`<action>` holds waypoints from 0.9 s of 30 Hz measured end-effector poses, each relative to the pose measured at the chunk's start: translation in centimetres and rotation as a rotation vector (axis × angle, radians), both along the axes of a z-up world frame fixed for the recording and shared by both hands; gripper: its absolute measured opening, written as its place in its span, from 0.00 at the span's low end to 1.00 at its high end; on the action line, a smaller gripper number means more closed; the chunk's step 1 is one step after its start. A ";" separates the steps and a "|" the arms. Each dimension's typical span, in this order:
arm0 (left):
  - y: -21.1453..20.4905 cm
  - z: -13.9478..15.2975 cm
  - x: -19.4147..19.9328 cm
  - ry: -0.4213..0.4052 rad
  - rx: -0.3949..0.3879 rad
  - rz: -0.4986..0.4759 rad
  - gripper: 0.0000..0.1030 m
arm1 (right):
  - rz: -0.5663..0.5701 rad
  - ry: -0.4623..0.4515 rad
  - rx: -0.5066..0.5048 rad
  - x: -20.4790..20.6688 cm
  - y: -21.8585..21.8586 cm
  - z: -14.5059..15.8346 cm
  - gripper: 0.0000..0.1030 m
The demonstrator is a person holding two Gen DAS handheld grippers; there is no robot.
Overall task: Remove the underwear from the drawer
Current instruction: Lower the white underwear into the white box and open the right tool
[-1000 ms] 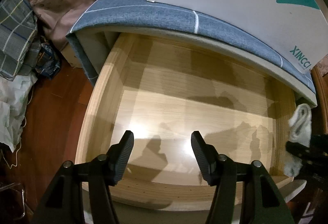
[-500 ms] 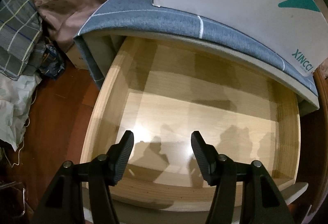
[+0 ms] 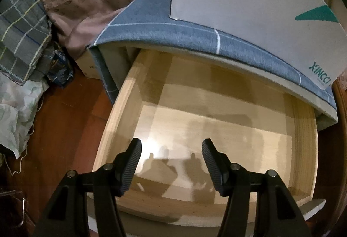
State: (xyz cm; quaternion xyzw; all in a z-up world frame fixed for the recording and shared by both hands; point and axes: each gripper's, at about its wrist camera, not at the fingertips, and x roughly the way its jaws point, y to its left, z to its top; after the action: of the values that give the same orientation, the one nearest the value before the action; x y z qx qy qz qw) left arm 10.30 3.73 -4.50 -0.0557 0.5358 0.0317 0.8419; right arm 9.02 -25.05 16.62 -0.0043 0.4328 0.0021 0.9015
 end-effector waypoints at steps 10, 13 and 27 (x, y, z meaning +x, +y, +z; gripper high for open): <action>0.0 0.4 -0.2 -0.022 0.021 0.010 0.58 | 0.008 -0.002 -0.049 6.6 3.1 -0.8 0.43; 0.0 0.5 -0.2 -0.028 0.024 0.005 0.58 | 0.016 0.023 -0.073 8.3 4.3 -2.0 0.44; 0.1 0.5 -0.3 -0.031 0.030 0.000 0.58 | -0.006 0.066 -0.162 12.5 6.2 -6.6 0.46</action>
State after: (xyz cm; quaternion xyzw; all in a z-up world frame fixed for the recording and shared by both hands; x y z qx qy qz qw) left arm 9.99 3.80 -4.04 -0.0433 0.5221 0.0389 0.8509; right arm 21.53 -18.89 10.03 -0.0757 0.4611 -0.0355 0.8834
